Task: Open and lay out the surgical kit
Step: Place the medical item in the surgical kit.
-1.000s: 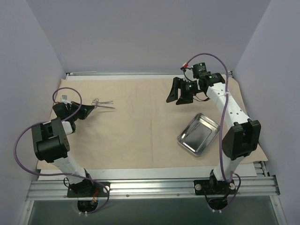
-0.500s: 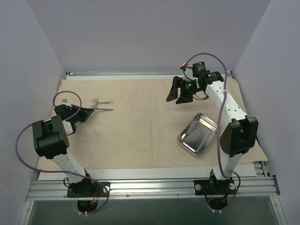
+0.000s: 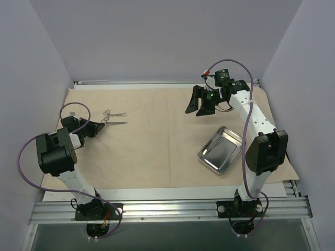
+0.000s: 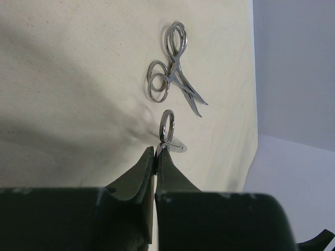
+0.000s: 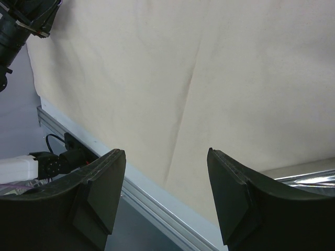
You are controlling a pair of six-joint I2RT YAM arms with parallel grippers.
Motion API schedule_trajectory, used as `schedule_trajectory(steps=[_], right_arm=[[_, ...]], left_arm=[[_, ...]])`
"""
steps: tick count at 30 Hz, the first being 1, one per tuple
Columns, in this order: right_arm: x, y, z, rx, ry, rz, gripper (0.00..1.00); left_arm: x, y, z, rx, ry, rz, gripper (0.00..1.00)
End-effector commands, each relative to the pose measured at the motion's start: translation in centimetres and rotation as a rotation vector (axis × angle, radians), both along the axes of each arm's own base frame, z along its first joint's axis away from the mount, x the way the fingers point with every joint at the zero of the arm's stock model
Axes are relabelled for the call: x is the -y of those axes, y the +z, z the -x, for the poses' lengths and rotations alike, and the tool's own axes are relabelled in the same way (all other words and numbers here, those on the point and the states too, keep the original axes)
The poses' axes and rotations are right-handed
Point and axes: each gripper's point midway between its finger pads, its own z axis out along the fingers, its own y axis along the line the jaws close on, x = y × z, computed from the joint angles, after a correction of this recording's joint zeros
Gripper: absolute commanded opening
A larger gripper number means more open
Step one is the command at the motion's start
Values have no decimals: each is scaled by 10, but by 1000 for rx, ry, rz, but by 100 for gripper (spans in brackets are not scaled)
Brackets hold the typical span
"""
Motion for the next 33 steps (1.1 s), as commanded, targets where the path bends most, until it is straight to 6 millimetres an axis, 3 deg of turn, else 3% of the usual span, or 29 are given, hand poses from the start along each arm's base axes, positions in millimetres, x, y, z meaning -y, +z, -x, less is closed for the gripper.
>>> schedule_trajectory(steps=[1, 11, 22, 30, 31, 32, 33], right_arm=[[1, 11, -1, 11, 6, -16, 64], [2, 12, 0, 11, 8, -19, 64], [2, 11, -2, 13, 7, -19, 64], [2, 11, -4, 14, 6, -18, 64], [1, 11, -4, 10, 6, -19, 64], [2, 10, -4, 8, 6, -17, 64], [1, 11, -4, 12, 8, -18, 64]], left_arm=[[-8, -6, 0, -54, -5, -49, 6], [-5, -29, 7, -147, -54, -43, 18], [-11, -29, 0, -171, -90, -90, 26], [-16, -33, 7, -242, -88, -127, 53], [-19, -34, 8, -252, -84, -142, 79], [-18, -36, 15, -288, -87, -137, 94], [-19, -33, 15, -287, -86, -146, 94]])
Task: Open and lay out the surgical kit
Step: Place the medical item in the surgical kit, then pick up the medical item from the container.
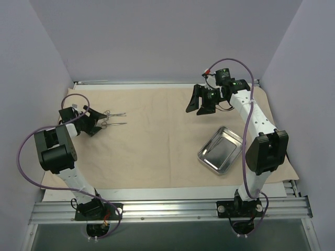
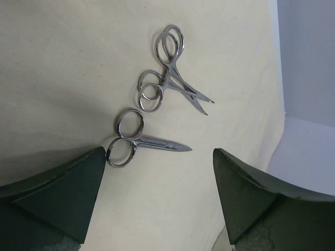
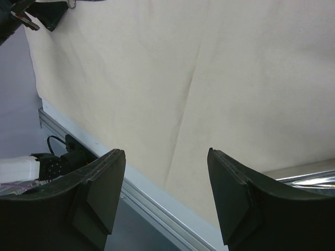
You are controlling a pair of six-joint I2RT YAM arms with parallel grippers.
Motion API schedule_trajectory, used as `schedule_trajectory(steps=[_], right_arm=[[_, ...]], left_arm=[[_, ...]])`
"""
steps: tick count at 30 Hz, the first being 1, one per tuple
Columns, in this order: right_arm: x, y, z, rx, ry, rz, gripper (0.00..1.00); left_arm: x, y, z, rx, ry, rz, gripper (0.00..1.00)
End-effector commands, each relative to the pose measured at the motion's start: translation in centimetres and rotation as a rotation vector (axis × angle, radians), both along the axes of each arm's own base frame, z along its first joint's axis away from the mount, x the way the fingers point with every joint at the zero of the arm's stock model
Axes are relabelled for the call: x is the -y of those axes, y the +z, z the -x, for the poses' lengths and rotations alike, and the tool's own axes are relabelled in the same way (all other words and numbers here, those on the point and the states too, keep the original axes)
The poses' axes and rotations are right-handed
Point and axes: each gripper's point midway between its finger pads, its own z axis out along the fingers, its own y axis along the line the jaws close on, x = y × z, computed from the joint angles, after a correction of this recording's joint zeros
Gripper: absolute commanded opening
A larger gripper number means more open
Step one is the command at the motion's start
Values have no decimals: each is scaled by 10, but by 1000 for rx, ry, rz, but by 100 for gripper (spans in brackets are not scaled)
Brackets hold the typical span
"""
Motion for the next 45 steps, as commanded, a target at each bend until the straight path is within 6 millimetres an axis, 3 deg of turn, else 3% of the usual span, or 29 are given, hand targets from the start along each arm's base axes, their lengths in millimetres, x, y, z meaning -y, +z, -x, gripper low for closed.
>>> schedule_trajectory(steps=[1, 5, 11, 18, 19, 20, 22, 23, 27, 31, 33, 37, 43, 44, 45], right_arm=[[0, 7, -2, 1, 12, -13, 64], [1, 7, -2, 4, 11, -8, 64], [2, 6, -3, 1, -1, -4, 65], [14, -6, -3, -20, -80, 92, 65], [19, -9, -1, -25, -100, 115, 65], [23, -13, 2, -41, -117, 136, 65], [35, -30, 10, -85, -164, 188, 64], [41, -36, 12, -98, -184, 203, 63], [70, -61, 23, -144, -270, 286, 54], [100, -95, 35, -185, -376, 388, 41], [106, -113, 50, -236, -421, 403, 23], [107, -131, 69, -273, -510, 374, 21], [129, -143, 88, -306, -617, 467, 26], [131, -144, 89, -306, -629, 474, 27], [134, -147, 92, -314, -643, 487, 27]], left_arm=[[-18, -31, 26, -164, 37, -111, 94], [-18, -19, 33, -171, 31, -135, 94], [-12, 18, 47, -135, 20, -190, 94], [10, 94, 35, -38, -39, -380, 94], [7, 95, 41, -88, -42, -455, 94], [22, 120, 31, -47, -75, -511, 94], [32, 138, 33, -48, -137, -636, 94], [48, 156, 38, -50, -176, -742, 94], [71, 195, 58, 33, -299, -958, 94], [98, 201, 76, 129, -451, -839, 94], [129, 200, 89, 199, -590, -708, 94], [166, 194, 101, 301, -699, -537, 94], [182, 186, 106, 300, -772, -519, 99], [186, 189, 105, 309, -776, -522, 97], [188, 189, 104, 306, -782, -523, 84]])
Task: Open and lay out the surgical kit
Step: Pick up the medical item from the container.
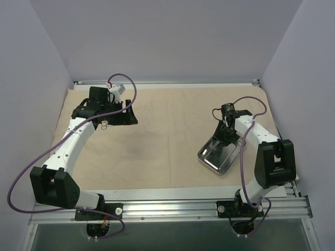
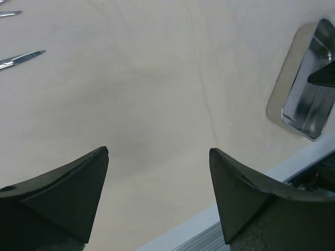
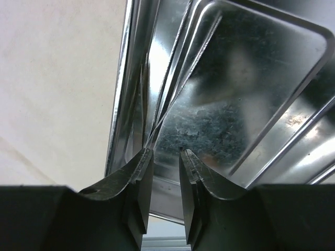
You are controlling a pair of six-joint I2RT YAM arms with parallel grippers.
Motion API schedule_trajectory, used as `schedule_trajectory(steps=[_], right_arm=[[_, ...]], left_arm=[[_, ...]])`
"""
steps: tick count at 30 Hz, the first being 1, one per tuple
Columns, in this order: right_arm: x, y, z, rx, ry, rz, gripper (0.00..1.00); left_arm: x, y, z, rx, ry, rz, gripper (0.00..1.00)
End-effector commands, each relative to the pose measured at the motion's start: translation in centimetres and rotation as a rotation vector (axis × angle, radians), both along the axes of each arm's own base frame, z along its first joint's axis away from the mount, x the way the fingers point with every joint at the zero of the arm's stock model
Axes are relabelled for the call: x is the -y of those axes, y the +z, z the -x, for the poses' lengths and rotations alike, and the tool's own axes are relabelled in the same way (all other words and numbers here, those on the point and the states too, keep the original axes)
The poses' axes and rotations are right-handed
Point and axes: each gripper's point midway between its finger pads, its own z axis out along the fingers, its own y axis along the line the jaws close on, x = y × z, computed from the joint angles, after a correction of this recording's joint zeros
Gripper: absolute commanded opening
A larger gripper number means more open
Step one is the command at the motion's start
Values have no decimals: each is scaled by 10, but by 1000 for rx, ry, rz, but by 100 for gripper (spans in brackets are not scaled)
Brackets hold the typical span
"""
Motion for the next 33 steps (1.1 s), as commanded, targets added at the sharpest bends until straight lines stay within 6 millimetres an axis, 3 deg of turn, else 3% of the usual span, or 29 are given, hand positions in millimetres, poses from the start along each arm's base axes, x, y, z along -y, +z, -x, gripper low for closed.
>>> schedule_trajectory(steps=[1, 3, 6, 16, 24, 26, 30, 33], right_arm=[[17, 5, 0, 39, -89, 77, 28], [26, -8, -5, 25, -104, 103, 39], [34, -17, -8, -6, -111, 123, 41], [53, -33, -43, -5, -115, 139, 37], [52, -49, -42, -46, -113, 118, 37], [50, -49, -41, -49, -112, 105, 36], [53, -26, -41, 9, -112, 100, 36], [56, -29, -38, -6, -103, 102, 36]], left_arm=[[20, 26, -6, 83, -85, 35, 81], [30, 24, -10, 67, -108, 17, 80], [31, 24, -11, 61, -106, 16, 80], [23, 22, -10, 59, -85, -23, 80], [22, 18, -13, 53, -79, -26, 80], [23, 20, -13, 57, -81, -23, 80], [22, 18, -14, 49, -81, -28, 79], [22, 15, -13, 41, -80, -19, 79]])
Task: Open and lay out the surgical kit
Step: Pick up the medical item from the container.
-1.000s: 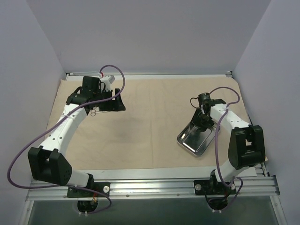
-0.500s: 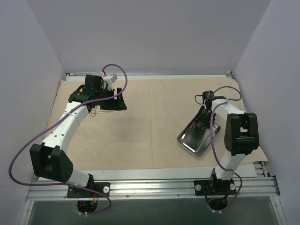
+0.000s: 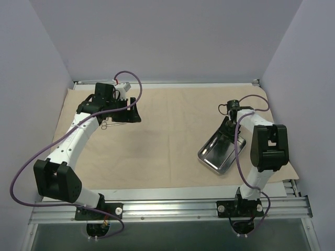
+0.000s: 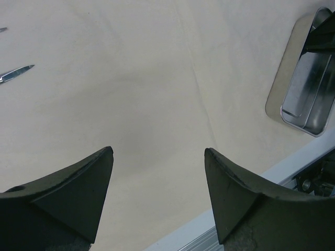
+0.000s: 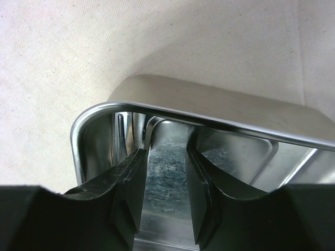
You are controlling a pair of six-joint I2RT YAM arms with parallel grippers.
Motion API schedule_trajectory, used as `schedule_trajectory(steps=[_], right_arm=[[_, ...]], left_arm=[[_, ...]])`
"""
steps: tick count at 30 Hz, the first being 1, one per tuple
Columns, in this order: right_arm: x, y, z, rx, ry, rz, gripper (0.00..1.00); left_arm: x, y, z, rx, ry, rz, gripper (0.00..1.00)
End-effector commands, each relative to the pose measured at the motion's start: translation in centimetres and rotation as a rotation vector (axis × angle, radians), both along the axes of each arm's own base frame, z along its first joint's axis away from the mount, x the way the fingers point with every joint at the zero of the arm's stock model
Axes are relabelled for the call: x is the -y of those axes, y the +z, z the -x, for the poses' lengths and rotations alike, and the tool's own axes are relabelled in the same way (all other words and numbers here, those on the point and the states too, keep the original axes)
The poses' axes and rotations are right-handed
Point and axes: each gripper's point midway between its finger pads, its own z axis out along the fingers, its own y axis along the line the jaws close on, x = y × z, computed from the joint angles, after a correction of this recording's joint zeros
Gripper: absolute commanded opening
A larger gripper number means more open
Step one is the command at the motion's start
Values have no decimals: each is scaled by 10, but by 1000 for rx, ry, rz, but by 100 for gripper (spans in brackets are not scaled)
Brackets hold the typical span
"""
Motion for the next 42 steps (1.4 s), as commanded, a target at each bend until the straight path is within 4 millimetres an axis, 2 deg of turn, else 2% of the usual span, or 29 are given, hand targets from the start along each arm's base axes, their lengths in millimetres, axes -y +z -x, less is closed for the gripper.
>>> schedule_trajectory(steps=[1, 6, 12, 21, 24, 28, 30, 31, 36, 39, 41, 42], right_arm=[[6, 11, 11, -15, 4, 6, 36], [-1, 27, 4, 49, 1, -31, 35], [-11, 25, -3, 68, -17, -84, 35], [-14, -6, -5, 42, -31, -101, 37], [-10, -21, 5, -5, -34, -80, 38], [-1, -29, 18, -52, -20, -30, 35], [1, -25, 21, -46, -7, -22, 29], [0, -22, 22, -49, -2, -23, 21], [-7, 0, 18, 1, 24, -61, 2], [-7, 14, 19, 4, 36, -63, 0], [-7, 38, 12, 62, 41, -62, 0], [-7, 47, 14, 67, 43, -63, 0]], left_arm=[[0, 14, -7, 35, -8, 11, 79], [0, 11, -10, 27, -12, 4, 79], [3, 12, -11, 23, -23, 16, 79], [2, 7, -9, 10, -23, 9, 79], [2, 6, -8, 6, -22, 12, 79], [3, 6, -7, 9, -26, 15, 79], [5, 8, -9, 21, -35, 24, 79], [7, 9, -9, 23, -46, 32, 80], [16, 13, -9, 30, -75, 53, 82], [27, 22, -8, 54, -105, 65, 84], [41, 33, -3, 79, -150, 103, 89], [48, 39, -2, 74, -155, 144, 90]])
